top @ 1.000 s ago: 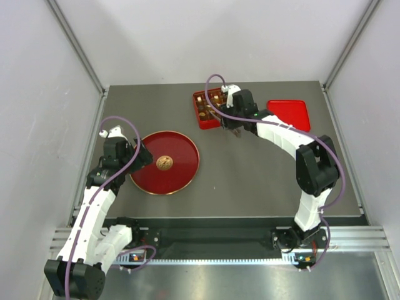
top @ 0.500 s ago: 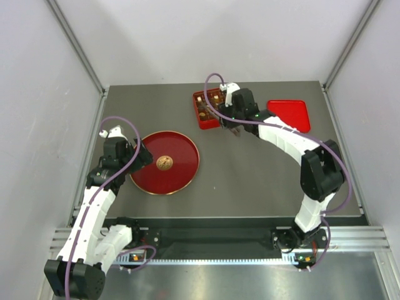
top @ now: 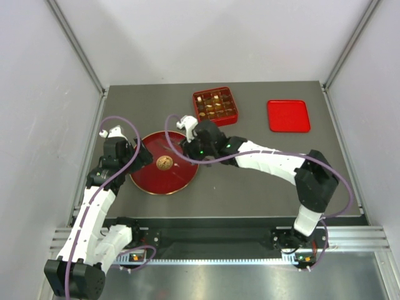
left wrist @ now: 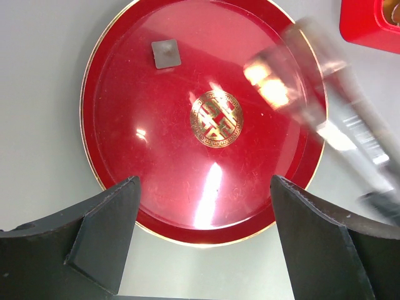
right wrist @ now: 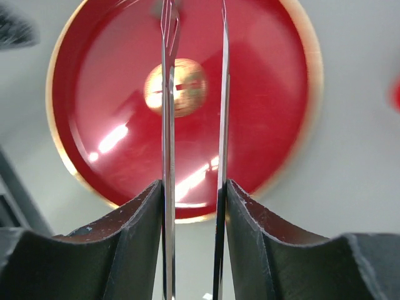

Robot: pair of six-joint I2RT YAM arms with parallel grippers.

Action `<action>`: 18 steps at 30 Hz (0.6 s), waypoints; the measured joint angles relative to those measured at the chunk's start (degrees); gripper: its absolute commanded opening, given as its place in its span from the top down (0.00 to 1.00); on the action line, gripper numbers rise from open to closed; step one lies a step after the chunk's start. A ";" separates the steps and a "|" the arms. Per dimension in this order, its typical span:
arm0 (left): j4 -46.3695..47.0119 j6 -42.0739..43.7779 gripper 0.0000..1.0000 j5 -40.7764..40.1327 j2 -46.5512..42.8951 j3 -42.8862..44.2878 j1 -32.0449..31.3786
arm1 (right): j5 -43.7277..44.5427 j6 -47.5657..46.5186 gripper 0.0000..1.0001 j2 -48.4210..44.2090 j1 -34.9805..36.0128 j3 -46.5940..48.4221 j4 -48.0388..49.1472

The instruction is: Pack the chocolate

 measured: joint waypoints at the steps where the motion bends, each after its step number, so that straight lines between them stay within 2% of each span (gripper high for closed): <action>1: 0.00 0.00 0.11 0.02 0.00 0.00 0.00 | -0.31 0.20 0.57 0.87 1.11 0.15 0.42; 7: 0.00 0.00 0.11 0.02 0.00 0.00 0.00 | -1.79 1.44 0.55 7.93 4.74 1.86 1.36; 18: 0.00 0.00 0.11 0.02 -0.02 0.00 0.00 | -2.03 3.39 0.53 16.26 5.77 8.13 2.21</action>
